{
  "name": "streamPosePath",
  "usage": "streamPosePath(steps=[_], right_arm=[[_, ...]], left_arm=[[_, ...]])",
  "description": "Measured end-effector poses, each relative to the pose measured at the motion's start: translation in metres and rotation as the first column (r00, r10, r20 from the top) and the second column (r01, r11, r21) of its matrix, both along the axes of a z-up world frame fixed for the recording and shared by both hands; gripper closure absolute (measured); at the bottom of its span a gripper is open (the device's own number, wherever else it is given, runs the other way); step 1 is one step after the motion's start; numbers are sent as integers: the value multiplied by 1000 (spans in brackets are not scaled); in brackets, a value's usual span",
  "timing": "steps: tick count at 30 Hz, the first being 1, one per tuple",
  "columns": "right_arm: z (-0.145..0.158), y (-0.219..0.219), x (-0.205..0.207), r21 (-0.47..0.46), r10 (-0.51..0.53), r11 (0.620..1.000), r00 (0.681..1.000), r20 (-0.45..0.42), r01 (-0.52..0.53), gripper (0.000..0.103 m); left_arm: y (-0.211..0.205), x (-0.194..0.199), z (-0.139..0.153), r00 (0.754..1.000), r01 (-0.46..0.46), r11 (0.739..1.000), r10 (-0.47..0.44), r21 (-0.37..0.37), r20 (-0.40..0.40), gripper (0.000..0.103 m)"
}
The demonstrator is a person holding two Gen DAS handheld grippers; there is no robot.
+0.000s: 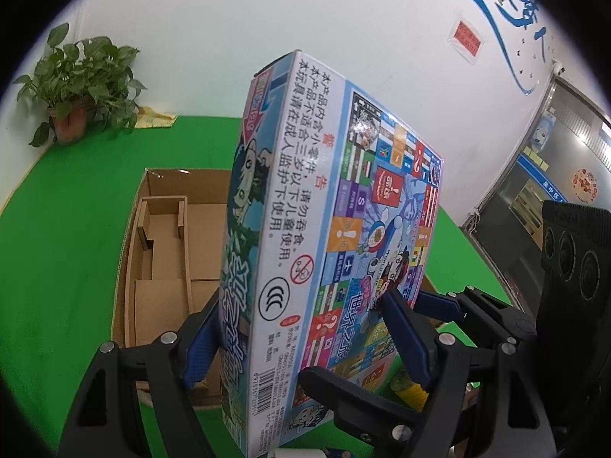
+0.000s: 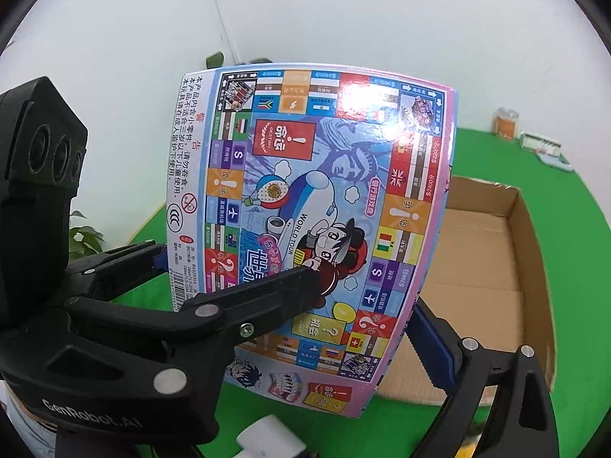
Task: Organize rigid objects
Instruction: 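Carry the board-game box over the large box and lay it flat inside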
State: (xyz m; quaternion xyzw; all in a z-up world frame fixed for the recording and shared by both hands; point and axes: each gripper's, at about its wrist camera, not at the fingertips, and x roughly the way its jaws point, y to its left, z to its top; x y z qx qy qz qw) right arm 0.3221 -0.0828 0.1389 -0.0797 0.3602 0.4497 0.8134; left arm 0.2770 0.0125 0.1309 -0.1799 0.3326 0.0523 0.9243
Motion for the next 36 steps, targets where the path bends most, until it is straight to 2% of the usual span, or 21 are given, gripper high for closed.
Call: streamPosePath(steps=[10, 13, 15, 16, 17, 18, 19, 22, 23, 25, 27, 29, 30, 32, 33, 34, 35, 36], right_arm=[[-64, 30, 70, -80, 39, 995, 982, -185, -55, 12], [-85, 35, 78, -88, 50, 994, 972, -227, -72, 14], [-96, 37, 88, -75, 51, 994, 961, -271, -74, 15], [-99, 37, 93, -71, 49, 995, 956, -290, -73, 19], [-106, 38, 98, -77, 37, 995, 948, -316, -64, 25], [-110, 40, 103, -80, 30, 995, 948, -317, -58, 27], [-117, 41, 107, -100, 18, 994, 947, -320, -53, 36], [-137, 53, 110, -171, 0, 983, 935, -355, -65, 41], [-142, 55, 109, -181, 2, 981, 931, -366, -74, 41], [-144, 58, 111, -186, -8, 980, 924, -383, -68, 41], [-140, 55, 116, -170, -24, 984, 921, -388, -47, 41], [-139, 51, 124, -203, -67, 979, 933, -353, -7, 41], [-143, 54, 128, -219, -72, 976, 929, -363, -10, 42], [-152, 58, 123, -186, -44, 982, 906, -421, -39, 44], [-154, 57, 119, -189, -45, 981, 910, -411, -37, 44], [-150, 58, 116, -194, -45, 981, 922, -385, -33, 45], [-142, 57, 112, -201, -42, 979, 938, -343, -29, 45], [-133, 50, 106, -207, -46, 978, 955, -293, -17, 42]], left_arm=[[21, 42, -62, 983, -36, 998, 27, -50, -182, 25], [21, 46, -75, 973, -53, 998, 45, -29, -225, 29], [24, 49, -79, 965, -68, 998, 63, -10, -255, 35], [24, 49, -79, 961, -78, 997, 78, 8, -265, 36], [24, 50, -79, 956, -93, 995, 103, 46, -276, 40], [23, 50, -78, 949, -104, 991, 125, 87, -290, 47], [22, 49, -78, 949, -100, 991, 122, 91, -290, 50], [21, 38, -73, 965, -56, 998, 62, 31, -256, 52], [19, 35, -71, 964, -50, 998, 59, 39, -258, 57], [18, 23, -66, 967, -59, 996, 72, 62, -244, 58], [24, 5, -56, 978, -70, 996, 80, 56, -194, 58], [27, -12, -46, 985, -85, 995, 93, 55, -146, 58], [28, -17, -43, 987, -92, 994, 99, 58, -127, 58], [26, -30, -35, 990, -101, 992, 108, 71, -89, 58], [24, -35, -32, 991, -109, 990, 114, 85, -68, 57], [22, -38, -29, 991, -116, 988, 121, 101, -47, 55], [17, -46, -23, 990, -138, 980, 141, 144, -8, 45], [14, -49, -19, 986, -167, 970, 167, 179, 14, 25]])
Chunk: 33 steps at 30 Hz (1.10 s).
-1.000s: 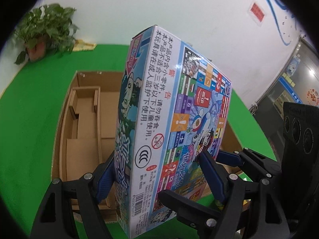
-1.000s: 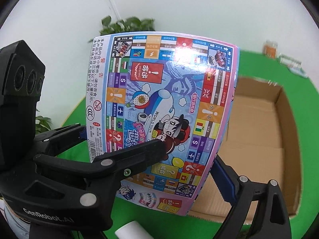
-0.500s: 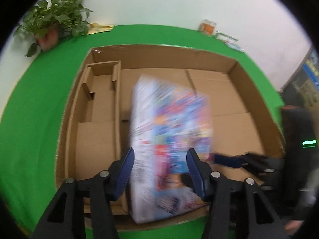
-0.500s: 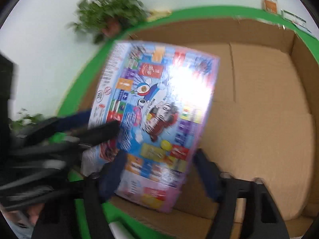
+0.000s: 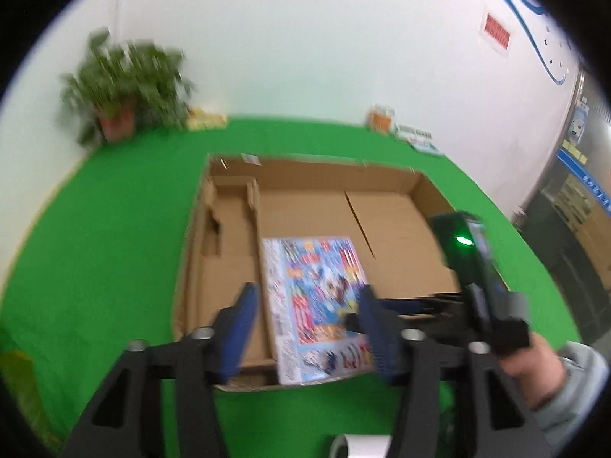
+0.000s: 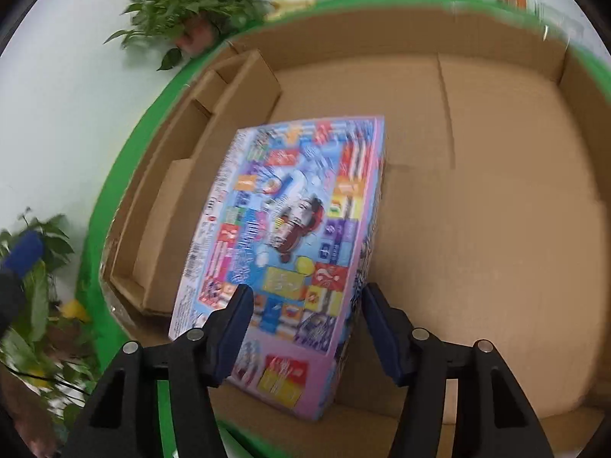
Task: Organize rigid objects
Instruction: 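Carry the board-game box over the large box and lay it flat inside, then move both grippers to the silver metal cylinder on the floor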
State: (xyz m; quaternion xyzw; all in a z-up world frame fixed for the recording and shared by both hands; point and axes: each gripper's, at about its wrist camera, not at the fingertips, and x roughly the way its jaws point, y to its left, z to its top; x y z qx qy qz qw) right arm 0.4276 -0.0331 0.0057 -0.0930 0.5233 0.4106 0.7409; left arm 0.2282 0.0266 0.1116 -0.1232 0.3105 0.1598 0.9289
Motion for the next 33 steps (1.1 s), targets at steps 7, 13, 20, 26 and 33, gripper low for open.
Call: streamPosePath(steps=[7, 13, 20, 26, 33], right_arm=[[89, -105, -86, 184, -127, 981, 924, 362, 63, 1], [108, -166, -135, 194, -181, 976, 879, 442, 103, 1], [84, -225, -195, 177, -146, 981, 910, 387, 82, 1], [55, -270, -229, 154, -137, 985, 911, 389, 82, 4], [17, -296, -227, 59, -94, 995, 924, 370, 77, 22]], left_arm=[[-35, -50, 8, 980, -150, 970, 121, 189, 157, 12], [-47, -71, 5, 987, -116, 990, 105, 83, 125, 12], [-74, -92, 5, 994, -67, 998, 68, -11, 91, 12], [-101, -95, -10, 998, 20, 995, -15, -94, 55, 12], [-137, -68, -32, 984, 165, 963, -175, -215, -29, 12]])
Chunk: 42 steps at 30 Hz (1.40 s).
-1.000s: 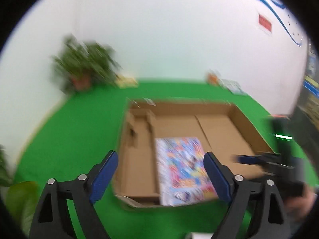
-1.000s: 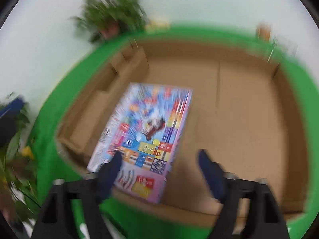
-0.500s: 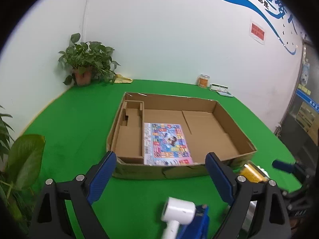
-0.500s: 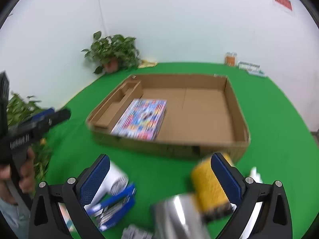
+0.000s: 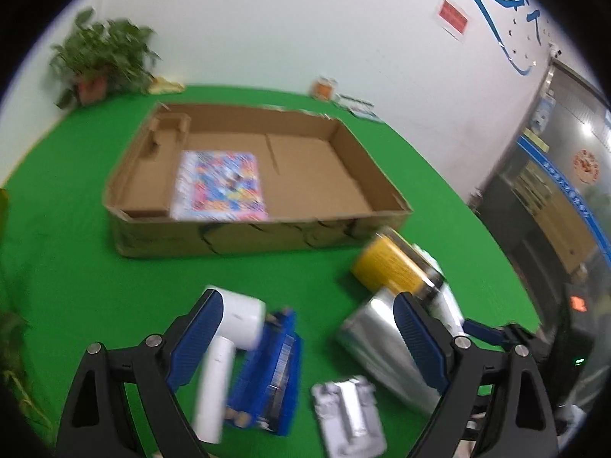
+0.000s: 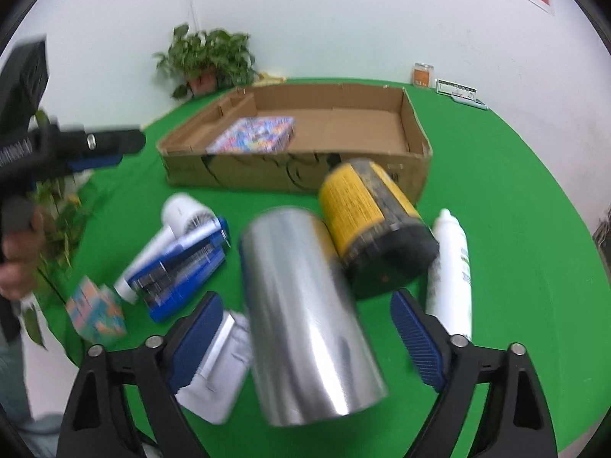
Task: Organize rigid objects
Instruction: 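Move both grippers to the silver metal cylinder on the floor, then grasp the silver cylinder with both grippers and lift it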
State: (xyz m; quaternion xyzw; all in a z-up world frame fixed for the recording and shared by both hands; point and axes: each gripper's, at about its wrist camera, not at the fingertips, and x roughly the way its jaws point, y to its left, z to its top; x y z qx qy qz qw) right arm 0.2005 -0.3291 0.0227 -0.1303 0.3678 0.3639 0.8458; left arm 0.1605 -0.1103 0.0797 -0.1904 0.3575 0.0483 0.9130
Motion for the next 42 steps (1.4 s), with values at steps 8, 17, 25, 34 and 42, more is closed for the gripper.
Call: streamPosePath(steps=[8, 17, 25, 34, 42], right_arm=[[-26, -8, 6, 15, 51, 999, 996, -72, -50, 32], [-27, -24, 12, 113, -54, 991, 981, -188, 77, 33], [-31, -18, 15, 159, 29, 987, 956, -292, 18, 33], [-43, -8, 32, 167, 7, 984, 930, -367, 59, 27], [-46, 10, 31, 125, -4, 991, 936, -352, 51, 22]], left_arm=[[-41, 42, -42, 960, 214, 937, -254, -277, -118, 12], [-59, 76, -79, 924, 203, 909, -301, -363, -237, 13], [-57, 89, -96, 914, 142, 916, -267, -374, -307, 13], [-52, 94, -98, 911, 167, 909, -291, -382, -292, 12], [-47, 94, -97, 913, 190, 917, -297, -352, -279, 13]])
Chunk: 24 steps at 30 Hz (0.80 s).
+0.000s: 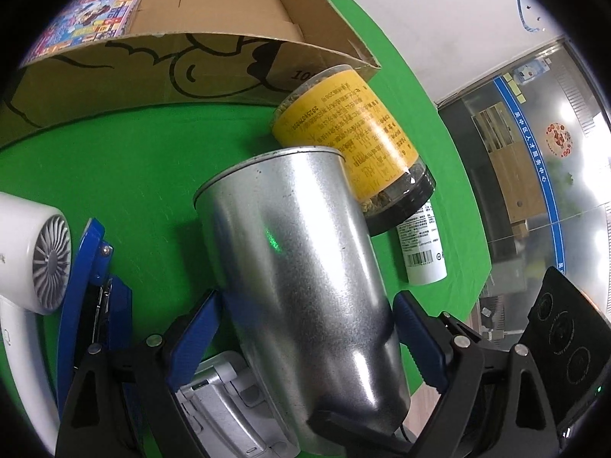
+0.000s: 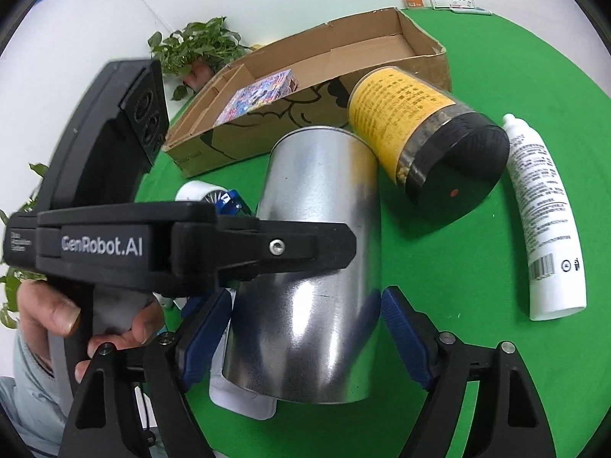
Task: Organize rigid objects
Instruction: 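Grasp the silver cylinder with both grippers and lift it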
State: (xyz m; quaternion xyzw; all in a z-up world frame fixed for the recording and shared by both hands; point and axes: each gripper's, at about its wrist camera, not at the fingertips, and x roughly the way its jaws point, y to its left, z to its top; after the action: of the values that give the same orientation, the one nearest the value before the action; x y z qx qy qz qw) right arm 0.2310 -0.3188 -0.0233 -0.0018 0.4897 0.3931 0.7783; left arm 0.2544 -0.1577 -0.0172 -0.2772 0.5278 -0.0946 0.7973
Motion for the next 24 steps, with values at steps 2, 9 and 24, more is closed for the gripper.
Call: streamPosePath(steps=[2, 9, 24], right_arm=[[-1, 5, 0, -19, 5, 1000, 1000, 11, -5, 22], [-3, 7, 1, -2, -16, 1000, 1000, 0, 16, 23], [42, 26, -10, 21, 0, 1000, 990, 139, -3, 23]], left_arm=[[1, 0, 0, 1000, 6, 1000, -6, 5, 0, 13], [-5, 5, 4, 1000, 2, 1000, -2, 21, 6, 14], [2, -11, 55, 986, -39, 994, 21, 106, 164, 15]])
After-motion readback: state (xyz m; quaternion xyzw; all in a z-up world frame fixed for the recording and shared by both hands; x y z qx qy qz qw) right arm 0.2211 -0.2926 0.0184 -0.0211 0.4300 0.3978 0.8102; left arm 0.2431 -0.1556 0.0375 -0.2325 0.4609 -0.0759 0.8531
